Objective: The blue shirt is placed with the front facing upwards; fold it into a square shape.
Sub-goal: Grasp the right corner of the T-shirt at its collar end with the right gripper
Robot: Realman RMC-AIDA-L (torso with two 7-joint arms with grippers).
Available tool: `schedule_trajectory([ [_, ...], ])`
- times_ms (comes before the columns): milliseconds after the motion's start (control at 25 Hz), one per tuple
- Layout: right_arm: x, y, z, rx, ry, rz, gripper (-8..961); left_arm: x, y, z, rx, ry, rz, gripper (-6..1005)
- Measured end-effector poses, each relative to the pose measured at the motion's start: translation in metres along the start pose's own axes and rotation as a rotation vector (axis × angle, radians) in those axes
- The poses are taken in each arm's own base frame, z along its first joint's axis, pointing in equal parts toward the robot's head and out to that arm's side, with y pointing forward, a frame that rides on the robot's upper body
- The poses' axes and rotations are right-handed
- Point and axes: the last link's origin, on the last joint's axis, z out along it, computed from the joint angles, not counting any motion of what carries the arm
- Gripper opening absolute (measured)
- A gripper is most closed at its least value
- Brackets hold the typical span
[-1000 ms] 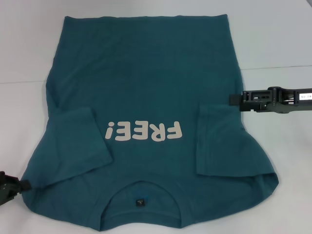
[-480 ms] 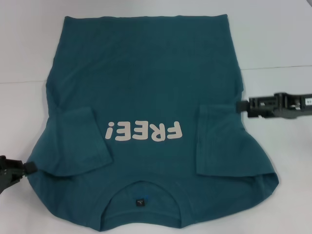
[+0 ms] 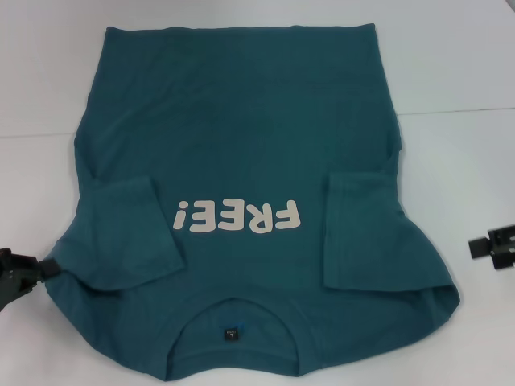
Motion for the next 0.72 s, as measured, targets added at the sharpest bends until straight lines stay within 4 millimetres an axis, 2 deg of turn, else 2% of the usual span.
schedule_trajectory([
  [120,0.006,-0.007,-0.001,0.033,0.017,0.016,761,0.000,0.000,0.000,0.002,0.003,0.000,2],
  [320,0.011,-0.015,0.010,0.089,0.035,0.030,761,0.000,0.000,0.001,0.001,0.004,-0.002,2],
  [720,0.006,-0.011,0.037,0.125,0.037,0.014,760,-0.002,-0.003,-0.001,0.004,0.009,-0.011,2],
])
